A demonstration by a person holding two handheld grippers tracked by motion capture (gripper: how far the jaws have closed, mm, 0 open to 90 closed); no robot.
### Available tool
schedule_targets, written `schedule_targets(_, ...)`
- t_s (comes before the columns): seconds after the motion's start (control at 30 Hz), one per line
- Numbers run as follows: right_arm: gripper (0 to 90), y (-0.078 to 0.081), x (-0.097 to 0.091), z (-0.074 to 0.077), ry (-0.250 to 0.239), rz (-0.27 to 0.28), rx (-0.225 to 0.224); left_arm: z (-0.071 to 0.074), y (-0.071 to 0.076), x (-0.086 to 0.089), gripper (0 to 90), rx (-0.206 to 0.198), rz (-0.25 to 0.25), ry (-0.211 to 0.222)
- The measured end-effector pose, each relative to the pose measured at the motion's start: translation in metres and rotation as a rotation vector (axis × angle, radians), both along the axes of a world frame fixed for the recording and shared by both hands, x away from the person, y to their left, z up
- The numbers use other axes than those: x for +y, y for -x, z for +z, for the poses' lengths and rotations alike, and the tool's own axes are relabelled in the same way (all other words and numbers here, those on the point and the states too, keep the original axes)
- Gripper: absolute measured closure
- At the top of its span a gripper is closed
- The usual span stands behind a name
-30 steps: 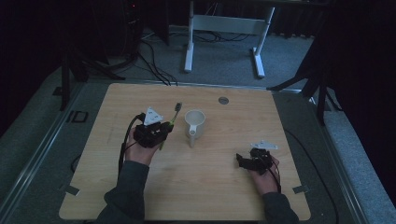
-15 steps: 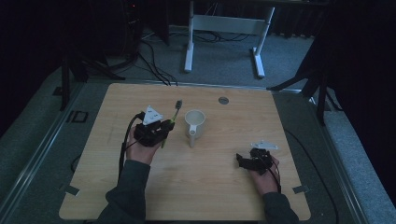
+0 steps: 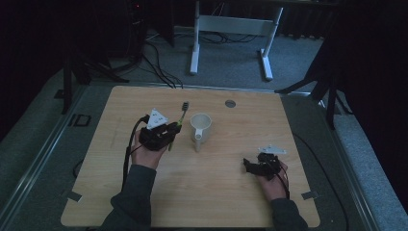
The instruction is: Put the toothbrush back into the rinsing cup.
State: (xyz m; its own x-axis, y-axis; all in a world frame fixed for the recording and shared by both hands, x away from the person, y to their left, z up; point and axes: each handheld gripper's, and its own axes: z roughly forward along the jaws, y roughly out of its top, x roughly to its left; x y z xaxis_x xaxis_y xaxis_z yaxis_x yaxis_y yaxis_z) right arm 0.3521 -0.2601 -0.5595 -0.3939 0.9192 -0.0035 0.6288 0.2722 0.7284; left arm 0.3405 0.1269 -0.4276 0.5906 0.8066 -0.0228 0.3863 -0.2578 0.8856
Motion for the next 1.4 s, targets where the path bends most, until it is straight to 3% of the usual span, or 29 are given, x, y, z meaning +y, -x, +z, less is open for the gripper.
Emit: schedule_targets(1.4, 20.4, 0.000, 0.000, 0.000, -0.003, -0.001, 0.001, 0.007, -0.003, -0.010, 78.7, -0.054, -0.025, 0.050)
